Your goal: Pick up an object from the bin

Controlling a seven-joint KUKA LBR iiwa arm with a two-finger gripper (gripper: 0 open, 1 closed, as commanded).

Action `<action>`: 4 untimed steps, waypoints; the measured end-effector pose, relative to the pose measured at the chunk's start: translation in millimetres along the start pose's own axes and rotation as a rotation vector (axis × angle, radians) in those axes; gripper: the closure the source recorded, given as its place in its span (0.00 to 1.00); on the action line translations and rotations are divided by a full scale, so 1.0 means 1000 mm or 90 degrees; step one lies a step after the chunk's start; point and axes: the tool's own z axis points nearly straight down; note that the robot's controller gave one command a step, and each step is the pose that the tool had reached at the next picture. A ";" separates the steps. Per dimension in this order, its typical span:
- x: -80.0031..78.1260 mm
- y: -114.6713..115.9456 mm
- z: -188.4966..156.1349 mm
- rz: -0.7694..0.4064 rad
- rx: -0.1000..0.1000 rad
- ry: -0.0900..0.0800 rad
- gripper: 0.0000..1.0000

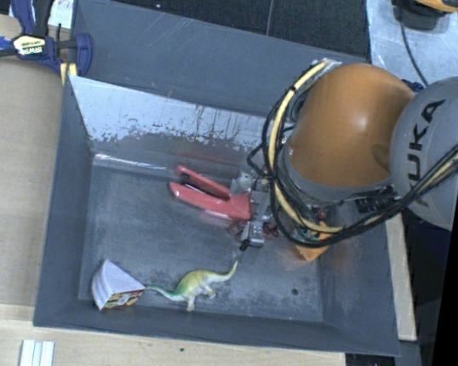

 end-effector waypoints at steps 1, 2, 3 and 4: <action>0.000 0.000 0.000 0.000 0.000 0.000 0.00; -0.048 0.012 0.027 0.026 -0.001 -0.004 0.00; -0.078 0.015 0.039 0.029 0.000 -0.003 0.00; -0.075 0.023 0.050 0.044 0.000 -0.007 0.00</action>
Offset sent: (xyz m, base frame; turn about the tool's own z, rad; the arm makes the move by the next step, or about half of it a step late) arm 0.0541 0.0145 -0.0332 0.0470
